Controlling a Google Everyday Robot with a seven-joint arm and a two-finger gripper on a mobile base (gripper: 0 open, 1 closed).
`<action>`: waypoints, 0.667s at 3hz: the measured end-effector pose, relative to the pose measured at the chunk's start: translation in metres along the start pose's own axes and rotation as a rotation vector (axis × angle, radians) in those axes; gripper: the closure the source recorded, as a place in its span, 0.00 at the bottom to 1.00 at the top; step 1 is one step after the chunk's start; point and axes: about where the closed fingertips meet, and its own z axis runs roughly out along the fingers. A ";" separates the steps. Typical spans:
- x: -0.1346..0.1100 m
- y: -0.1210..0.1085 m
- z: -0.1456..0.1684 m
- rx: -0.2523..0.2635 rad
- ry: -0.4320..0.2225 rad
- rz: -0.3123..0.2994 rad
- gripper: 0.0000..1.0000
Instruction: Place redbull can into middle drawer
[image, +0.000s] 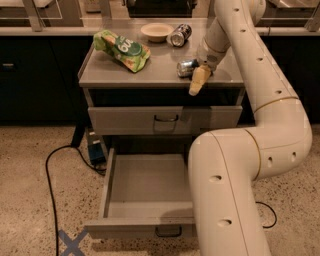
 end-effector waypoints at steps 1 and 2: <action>0.000 0.000 0.000 0.000 0.000 0.000 0.42; 0.000 0.000 0.000 0.000 0.000 0.000 0.65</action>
Offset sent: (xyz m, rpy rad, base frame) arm 0.0001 0.0001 -0.0001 0.0002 0.0000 0.0001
